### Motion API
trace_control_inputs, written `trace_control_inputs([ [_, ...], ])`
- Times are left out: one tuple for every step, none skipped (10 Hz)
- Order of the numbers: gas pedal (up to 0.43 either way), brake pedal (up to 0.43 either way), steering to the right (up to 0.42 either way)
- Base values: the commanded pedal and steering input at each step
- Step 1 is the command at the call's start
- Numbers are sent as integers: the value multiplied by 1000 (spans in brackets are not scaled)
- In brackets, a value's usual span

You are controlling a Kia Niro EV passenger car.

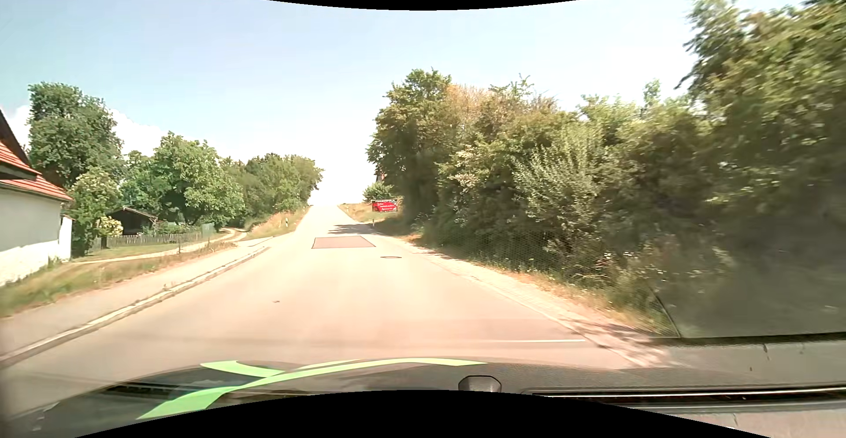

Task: Follow the waypoints while adhering to traffic rules and regulations

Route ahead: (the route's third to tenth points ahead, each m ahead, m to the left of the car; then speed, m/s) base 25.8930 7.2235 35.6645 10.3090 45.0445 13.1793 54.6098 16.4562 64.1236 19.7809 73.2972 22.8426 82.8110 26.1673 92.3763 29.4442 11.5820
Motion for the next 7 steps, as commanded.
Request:
trace_control_inputs([
  [240, 0, -102],
  [240, 0, -100],
  [248, 0, -97],
  [260, 0, -92],
  [260, 0, -88],
  [268, 0, -82],
  [280, 0, -80],
])
